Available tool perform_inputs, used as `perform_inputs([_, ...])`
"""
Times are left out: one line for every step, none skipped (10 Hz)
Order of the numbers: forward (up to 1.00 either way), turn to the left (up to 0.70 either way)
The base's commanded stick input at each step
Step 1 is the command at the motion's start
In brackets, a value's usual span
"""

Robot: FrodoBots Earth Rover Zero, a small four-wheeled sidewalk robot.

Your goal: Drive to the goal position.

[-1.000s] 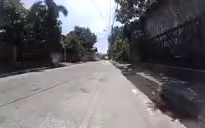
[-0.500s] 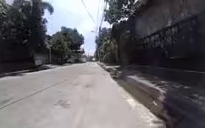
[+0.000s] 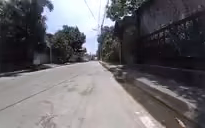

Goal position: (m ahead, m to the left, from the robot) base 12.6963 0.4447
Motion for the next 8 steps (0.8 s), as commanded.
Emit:
perform_inputs([1.00,0.00])
perform_inputs([1.00,0.00])
perform_inputs([1.00,0.00])
perform_inputs([1.00,0.00])
perform_inputs([1.00,0.00])
perform_inputs([1.00,0.01])
perform_inputs([1.00,0.03])
perform_inputs([1.00,0.05])
